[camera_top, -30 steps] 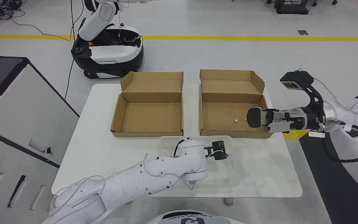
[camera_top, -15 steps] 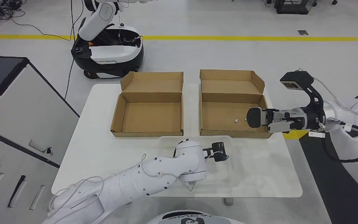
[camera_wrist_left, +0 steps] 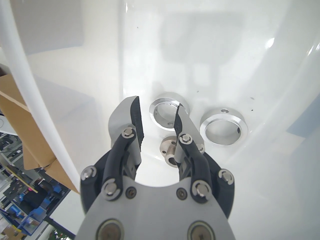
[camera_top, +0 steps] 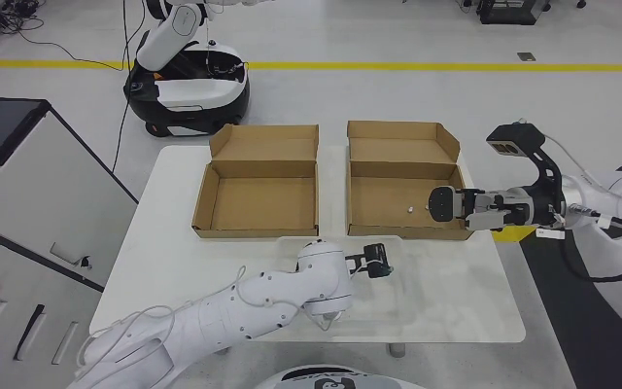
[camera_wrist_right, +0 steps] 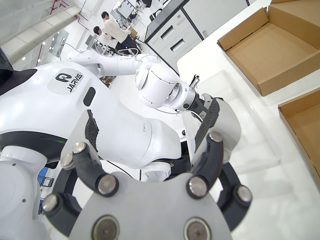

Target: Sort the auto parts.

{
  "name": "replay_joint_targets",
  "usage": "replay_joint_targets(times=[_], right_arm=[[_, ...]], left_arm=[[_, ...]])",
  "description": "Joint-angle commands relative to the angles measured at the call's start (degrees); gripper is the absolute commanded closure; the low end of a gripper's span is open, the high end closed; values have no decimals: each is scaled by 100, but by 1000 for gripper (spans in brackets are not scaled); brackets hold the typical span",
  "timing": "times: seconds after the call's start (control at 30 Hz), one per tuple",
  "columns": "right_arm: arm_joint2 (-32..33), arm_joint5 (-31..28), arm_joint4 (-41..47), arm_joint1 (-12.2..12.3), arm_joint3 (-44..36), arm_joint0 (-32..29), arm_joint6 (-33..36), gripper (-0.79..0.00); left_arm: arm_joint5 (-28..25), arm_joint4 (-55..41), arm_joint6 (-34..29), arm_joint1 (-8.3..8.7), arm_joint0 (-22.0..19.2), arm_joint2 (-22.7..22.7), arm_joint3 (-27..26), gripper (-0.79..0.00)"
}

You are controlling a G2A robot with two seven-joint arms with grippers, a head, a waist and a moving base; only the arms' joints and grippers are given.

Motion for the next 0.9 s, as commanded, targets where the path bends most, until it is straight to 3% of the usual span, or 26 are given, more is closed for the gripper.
replay_joint_targets(times=[0.0,0.87], right_arm=[[0,0,0,0,0,0,0,-785],[0,0,0,0,0,0,0,-785]], left_arm=[[-2,-4,0,22,-13,-1,1,-342],[-34,-741,0,36,-322,215,278,-354]])
